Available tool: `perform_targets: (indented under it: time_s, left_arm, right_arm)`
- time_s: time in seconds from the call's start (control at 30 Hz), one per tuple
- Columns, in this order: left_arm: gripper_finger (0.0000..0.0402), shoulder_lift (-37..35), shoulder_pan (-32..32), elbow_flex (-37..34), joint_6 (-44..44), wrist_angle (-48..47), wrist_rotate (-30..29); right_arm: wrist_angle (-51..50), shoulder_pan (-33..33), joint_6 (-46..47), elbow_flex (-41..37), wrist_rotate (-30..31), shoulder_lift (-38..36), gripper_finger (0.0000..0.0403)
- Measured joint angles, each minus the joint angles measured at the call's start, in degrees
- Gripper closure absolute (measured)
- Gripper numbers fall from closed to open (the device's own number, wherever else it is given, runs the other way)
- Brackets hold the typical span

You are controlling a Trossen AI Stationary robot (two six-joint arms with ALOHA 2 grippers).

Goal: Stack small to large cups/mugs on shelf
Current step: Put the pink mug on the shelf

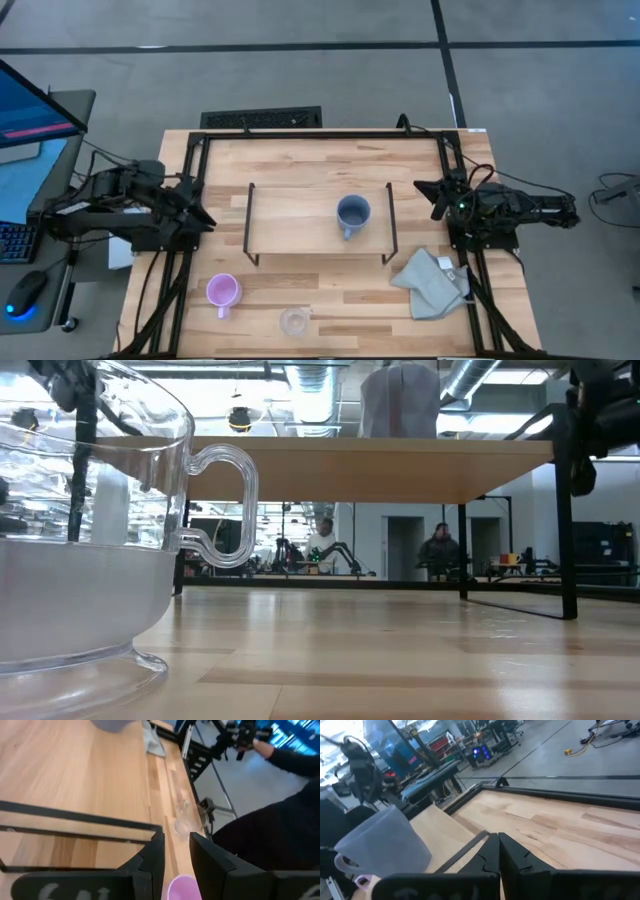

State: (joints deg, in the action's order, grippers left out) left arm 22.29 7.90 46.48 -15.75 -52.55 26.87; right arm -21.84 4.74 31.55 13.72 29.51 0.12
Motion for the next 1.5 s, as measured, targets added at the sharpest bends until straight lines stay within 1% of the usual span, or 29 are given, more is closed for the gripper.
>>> perform_targets:
  time_s: [0.13,0.23,0.4,0.5,0.6,0.7,0.83,1.0,1.1,1.23,1.43,1.5]
  left_arm:
    - [0.0322,1.25,-3.76,-0.02,-2.23,-3.76,-4.56]
    - [0.0326,2.7,-7.04,-0.02,-4.04,-4.61,-6.68]
    - [0.0358,4.19,-12.75,-0.02,-4.63,-2.23,-10.18]
    - [0.038,4.14,-15.94,-0.02,-7.55,-0.73,-11.34]
    - [0.0396,4.93,-19.34,-0.02,-9.01,3.92,-12.13]
    - [0.04,7.29,-22.49,-0.02,-9.03,6.26,-12.95]
    - [0.0398,11.64,-26.32,-0.02,-10.43,5.29,-15.51]
    - [0.0397,17.25,-30.44,-0.02,-12.37,5.59,-15.82]
    - [0.0397,19.61,-32.67,-0.02,-16.39,6.12,-15.8]
    - [0.0397,21.79,-36.11,-0.02,-22.78,6.42,-15.48]
    - [0.0397,22.74,-39.82,-0.02,-35.24,6.98,-15.72]
    - [0.0397,22.72,-40.33,-0.02,-39.54,6.99,-17.31]
  right_arm:
    - [1.44,0.0,-0.04,0.0,0.73,0.0,0.0383]
    - [1.5,0.0,-0.04,0.0,0.73,0.02,0.0384]
    - [1.5,0.0,-0.37,0.0,0.86,0.01,0.0386]
    - [1.45,0.0,-0.52,-0.01,1.44,0.0,0.0385]
    - [1.37,0.0,-0.54,-0.02,2.08,0.01,0.0382]
    - [1.37,0.0,-0.57,-0.02,2.08,0.02,0.0382]
    - [1.37,0.0,-0.61,-0.02,2.06,0.0,0.0385]
    - [1.37,0.0,-3.11,-0.02,2.04,0.02,0.0383]
    - [1.37,0.0,-3.41,-0.02,1.93,0.0,0.0382]
    - [1.37,0.01,-3.52,-0.02,0.27,0.01,0.0383]
    - [1.37,0.04,-3.52,-0.02,-1.11,0.0,0.0383]
    - [1.35,0.04,-3.54,-0.02,-1.18,0.02,0.0382]
